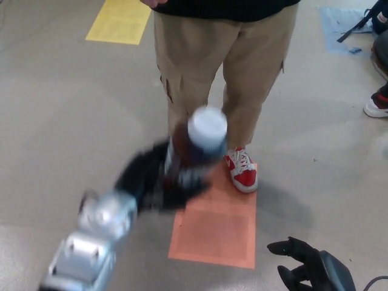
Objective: The robot recieved a bottle of protein shake from a person using its left hand and then shake the protein up and down 2 two times and hand it back to the person
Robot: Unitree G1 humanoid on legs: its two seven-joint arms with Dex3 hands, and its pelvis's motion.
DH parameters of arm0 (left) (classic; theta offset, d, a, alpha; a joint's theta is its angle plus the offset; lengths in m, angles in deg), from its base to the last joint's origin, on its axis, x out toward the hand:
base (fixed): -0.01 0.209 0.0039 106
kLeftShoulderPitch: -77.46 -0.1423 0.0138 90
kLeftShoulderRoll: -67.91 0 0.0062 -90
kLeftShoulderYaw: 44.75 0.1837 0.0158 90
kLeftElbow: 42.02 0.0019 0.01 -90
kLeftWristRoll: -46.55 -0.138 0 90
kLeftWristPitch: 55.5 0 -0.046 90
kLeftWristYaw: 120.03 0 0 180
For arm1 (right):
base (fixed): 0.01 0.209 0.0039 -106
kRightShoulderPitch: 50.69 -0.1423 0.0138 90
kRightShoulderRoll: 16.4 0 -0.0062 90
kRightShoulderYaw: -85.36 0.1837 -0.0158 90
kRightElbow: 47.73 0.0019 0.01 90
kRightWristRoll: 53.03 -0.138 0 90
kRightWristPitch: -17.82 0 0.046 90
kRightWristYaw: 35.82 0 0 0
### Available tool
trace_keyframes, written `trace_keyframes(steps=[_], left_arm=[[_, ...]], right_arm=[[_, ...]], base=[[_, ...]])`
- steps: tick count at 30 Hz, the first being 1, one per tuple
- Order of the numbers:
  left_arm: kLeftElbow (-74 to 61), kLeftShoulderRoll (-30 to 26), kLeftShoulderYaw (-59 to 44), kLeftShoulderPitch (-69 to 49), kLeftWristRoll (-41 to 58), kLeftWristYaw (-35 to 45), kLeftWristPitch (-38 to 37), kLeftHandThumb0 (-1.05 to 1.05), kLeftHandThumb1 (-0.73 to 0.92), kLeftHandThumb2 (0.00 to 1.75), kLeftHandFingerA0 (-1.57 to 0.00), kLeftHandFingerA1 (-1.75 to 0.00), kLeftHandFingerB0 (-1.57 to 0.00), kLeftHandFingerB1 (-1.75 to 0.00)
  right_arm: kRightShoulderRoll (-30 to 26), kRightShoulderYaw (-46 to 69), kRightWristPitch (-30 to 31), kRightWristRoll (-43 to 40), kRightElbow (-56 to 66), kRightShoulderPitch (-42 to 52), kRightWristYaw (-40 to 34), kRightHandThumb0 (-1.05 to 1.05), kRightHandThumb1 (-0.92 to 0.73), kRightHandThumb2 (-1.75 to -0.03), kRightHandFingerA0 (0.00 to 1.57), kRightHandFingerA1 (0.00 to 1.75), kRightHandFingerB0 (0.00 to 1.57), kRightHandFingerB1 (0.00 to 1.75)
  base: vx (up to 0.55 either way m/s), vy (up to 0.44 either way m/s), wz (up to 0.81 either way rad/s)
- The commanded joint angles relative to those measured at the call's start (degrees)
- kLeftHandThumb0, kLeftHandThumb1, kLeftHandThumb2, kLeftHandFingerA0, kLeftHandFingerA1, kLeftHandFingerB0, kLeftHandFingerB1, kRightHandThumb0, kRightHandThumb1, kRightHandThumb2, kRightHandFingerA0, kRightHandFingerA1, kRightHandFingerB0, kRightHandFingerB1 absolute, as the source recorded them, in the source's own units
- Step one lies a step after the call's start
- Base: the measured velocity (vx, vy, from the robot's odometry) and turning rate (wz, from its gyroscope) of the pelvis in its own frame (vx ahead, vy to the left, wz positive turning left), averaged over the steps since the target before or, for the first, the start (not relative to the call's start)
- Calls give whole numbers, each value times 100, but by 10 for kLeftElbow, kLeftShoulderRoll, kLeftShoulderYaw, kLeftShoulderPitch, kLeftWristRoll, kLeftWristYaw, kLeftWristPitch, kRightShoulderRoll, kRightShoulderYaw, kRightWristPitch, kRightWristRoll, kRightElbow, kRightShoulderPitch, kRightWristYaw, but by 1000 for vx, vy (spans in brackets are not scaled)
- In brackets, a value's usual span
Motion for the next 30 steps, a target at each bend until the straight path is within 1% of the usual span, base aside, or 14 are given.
trace_keyframes(steps=[1, 2, 7, 9, 12, 13, 16, 21, 22, 24, 26, 28, 29, 30], left_arm=[[-57, 24, -92, 86, 53, -17, 12, -16, 82, 70, -97, -134, -71, -108], [-43, 25, -87, 72, 39, -12, 1, -15, 80, 72, -100, -127, -73, -106], [65, -1, -1, -48, -39, 11, -26, -24, 84, 65, -95, -126, -70, -100], [137, -5, 30, -91, -60, 13, -79, -20, 82, 65, -96, -126, -72, -100], [80, -8, 36, -53, -55, 13, -37, -26, 82, 72, -97, -124, -71, -104], [52, -1, 14, -33, -31, 15, -28, -22, 83, 66, -88, -130, -69, -97], [-31, 15, -53, 36, 20, 4, 4, -21, 82, 68, -89, -133, -69, -102], [16, 13, -29, -16, -2, 40, -5, -19, 79, 69, -89, -137, -70, -101], [27, 9, -15, -27, -15, 40, -5, -23, 82, 68, -89, -129, -72, -99], [81, 6, 19, -60, -40, 41, -22, -24, 80, 69, -91, -128, -74, -99], [66, 10, 9, -39, -24, 40, -5, -28, 81, 68, -85, -130, -69, -102], [45, 15, -6, -18, -10, 39, -4, -27, 79, 74, -90, -129, -69, -102], [21, 23, -27, 7, 9, 35, 1, -25, 83, 66, -88, -135, -69, -98], [-6, 28, -45, 39, 19, 26, 15, -24, 84, 66, -94, -132, -69, -103]], right_arm=[[-1, 6, 5, -5, -1, -18, 1, -26, -80, -63, 93, 56, 71, 50], [-2, 7, 6, -6, -2, -20, 3, -26, -80, -63, 93, 55, 71, 49], [-3, 10, -8, -9, -3, -15, 8, -25, -77, -66, 95, 55, 69, 50], [-3, 12, -8, -11, -3, -16, 13, -28, -76, -65, 95, 54, 69, 50], [-10, 18, -9, -13, 0, -22, 20, -27, -79, -63, 92, 54, 70, 50], [-9, 21, -5, -15, 0, -23, 25, -28, -80, -64, 91, 54, 69, 49], [0, 23, 1, -15, 1, -21, 26, -27, -77, -63, 90, 54, 70, 50], [0, 20, -2, -7, 0, -27, 17, -29, -77, -63, 92, 54, 70, 50], [-1, 21, -2, -9, 0, -26, 18, -29, -78, -63, 92, 55, 70, 50], [-5, 20, -7, -6, 1, -24, 14, -28, -77, -64, 95, 55, 70, 51], [-5, 25, -6, -11, 0, -28, 18, -28, -76, -64, 96, 55, 70, 50], [-5, 25, -3, -10, 0, -28, 19, -29, -76, -64, 95, 55, 71, 50], [-6, 21, 2, -4, 0, -29, 13, -31, -75, -65, 96, 54, 70, 49], [-5, 22, 3, -5, 0, -30, 12, -29, -77, -65, 97, 53, 71, 49]], base=[[0, 0, 0], [0, 0, 0], [0, 0, 1], [0, 0, 0], [0, 0, 0], [0, 0, 10], [0, 0, 0], [0, 0, 0], [0, 0, 0], [0, 0, 0], [0, 0, 0], [0, 0, 3], [0, 0, 7], [0, 0, 0]])
